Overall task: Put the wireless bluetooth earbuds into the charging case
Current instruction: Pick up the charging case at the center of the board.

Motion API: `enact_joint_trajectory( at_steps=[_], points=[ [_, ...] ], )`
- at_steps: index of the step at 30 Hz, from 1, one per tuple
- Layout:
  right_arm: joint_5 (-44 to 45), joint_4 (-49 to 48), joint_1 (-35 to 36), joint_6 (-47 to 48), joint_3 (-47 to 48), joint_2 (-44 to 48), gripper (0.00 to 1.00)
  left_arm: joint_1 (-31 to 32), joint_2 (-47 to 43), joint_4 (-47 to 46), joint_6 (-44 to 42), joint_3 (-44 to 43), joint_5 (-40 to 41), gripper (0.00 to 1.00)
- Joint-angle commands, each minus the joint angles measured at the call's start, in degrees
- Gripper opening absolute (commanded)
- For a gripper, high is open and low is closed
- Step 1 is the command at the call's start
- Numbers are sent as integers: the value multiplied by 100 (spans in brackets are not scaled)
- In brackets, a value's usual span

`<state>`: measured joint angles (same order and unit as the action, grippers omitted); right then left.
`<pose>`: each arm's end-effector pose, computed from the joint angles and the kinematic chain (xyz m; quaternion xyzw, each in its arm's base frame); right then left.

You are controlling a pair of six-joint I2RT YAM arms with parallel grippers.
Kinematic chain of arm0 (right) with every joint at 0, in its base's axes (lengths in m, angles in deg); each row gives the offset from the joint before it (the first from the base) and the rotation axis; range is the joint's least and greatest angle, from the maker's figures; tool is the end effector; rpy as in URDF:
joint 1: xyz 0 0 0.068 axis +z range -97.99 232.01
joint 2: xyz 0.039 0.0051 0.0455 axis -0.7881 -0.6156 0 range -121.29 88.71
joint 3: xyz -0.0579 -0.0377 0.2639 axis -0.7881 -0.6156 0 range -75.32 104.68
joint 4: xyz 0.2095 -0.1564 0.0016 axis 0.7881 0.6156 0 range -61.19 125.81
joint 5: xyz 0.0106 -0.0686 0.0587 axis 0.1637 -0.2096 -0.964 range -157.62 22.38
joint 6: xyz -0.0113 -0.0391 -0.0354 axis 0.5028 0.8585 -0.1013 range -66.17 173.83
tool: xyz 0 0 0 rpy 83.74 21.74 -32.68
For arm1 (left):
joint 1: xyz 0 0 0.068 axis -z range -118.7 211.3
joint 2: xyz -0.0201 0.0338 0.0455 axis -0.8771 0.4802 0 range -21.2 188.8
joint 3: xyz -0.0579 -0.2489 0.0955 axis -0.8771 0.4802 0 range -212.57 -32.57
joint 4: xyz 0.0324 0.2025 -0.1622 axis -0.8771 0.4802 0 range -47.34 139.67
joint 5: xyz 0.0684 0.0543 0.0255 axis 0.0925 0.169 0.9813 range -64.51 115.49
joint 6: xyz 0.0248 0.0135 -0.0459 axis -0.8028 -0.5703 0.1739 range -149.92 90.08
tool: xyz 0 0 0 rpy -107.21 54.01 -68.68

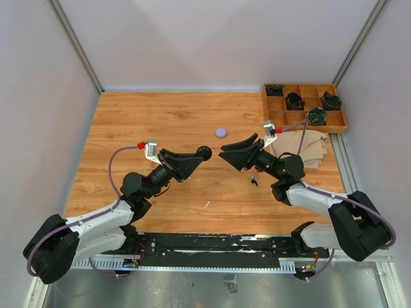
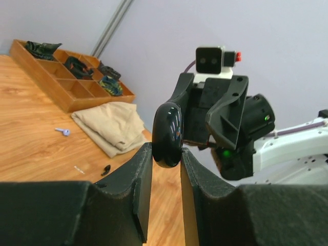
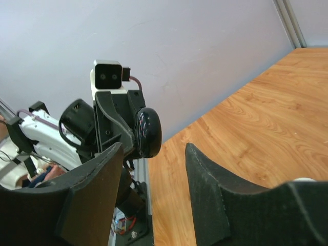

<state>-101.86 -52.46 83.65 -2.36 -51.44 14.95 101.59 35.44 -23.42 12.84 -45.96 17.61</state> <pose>0.1923 0.1421 0.2721 -0.1514 0.5116 0.6818 0.5004 0.1457 -0.1298 0.2523 0.0453 0.5529 -0.5794 0.5970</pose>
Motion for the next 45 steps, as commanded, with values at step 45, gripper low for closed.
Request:
enact_joint_trajectory(
  at_steps=[45],
  points=[
    [-2283, 9172, 522, 6814, 3476, 367, 31, -162, -167, 5266, -4591, -2329, -2956, 0]
  ],
)
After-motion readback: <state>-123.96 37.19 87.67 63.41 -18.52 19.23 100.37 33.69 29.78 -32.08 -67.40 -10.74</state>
